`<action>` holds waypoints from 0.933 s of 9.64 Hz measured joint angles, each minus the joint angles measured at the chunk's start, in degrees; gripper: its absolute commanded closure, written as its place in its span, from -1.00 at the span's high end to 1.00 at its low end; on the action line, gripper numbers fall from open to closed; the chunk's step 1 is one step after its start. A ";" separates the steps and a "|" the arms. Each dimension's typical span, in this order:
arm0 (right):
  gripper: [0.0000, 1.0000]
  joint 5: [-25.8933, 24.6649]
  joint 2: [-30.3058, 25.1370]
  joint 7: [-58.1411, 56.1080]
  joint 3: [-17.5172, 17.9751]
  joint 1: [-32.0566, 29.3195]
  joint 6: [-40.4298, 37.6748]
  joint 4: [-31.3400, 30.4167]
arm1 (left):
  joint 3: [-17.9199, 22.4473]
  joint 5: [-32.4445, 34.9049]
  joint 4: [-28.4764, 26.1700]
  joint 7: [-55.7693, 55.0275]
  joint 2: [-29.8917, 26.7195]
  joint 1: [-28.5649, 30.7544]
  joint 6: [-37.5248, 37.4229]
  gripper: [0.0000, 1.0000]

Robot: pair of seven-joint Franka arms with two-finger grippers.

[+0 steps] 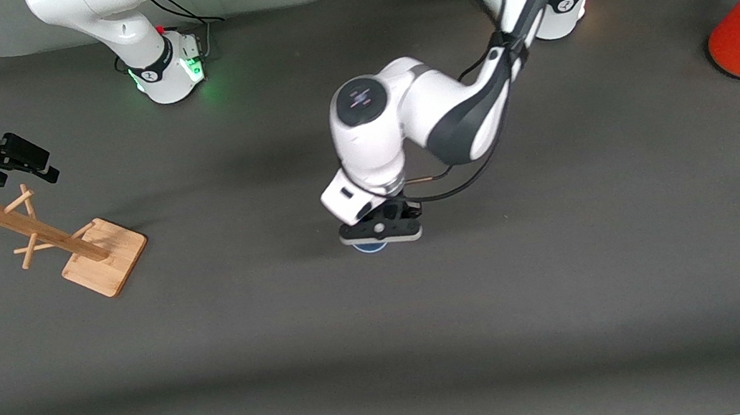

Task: Rotate and upright cup with both arms
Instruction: 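Rotate the cup upright with the left gripper and set it down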

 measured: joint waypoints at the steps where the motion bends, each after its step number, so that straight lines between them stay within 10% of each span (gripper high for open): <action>1: 1.00 0.00 0.65 0.04 -0.04 0.00 0.78 -0.08 | 0.09 0.13 -9.74 -2.73 -3.54 0.37 9.04 -1.00; 3: 1.00 0.00 2.47 1.14 -0.13 -0.01 3.11 -0.27 | 0.69 3.24 -24.15 -8.52 -6.84 0.43 22.77 -1.00; 6: 1.00 0.00 3.29 1.42 -0.32 -0.07 4.42 -0.15 | 2.00 14.80 -31.04 -19.41 -6.64 0.54 29.96 -1.00; 7: 1.00 0.00 3.02 1.42 -0.40 -0.11 4.43 0.16 | 1.97 19.49 -31.30 -23.83 -6.46 0.52 30.03 -0.39; 8: 1.00 0.00 2.46 1.42 -0.42 -0.11 4.43 0.25 | 1.92 23.88 -31.39 -27.89 -6.26 0.50 30.04 0.99; 9: 1.00 0.00 1.80 1.42 -0.45 -0.11 4.43 0.26 | 1.86 26.68 -31.44 -30.54 -6.07 0.49 30.05 1.00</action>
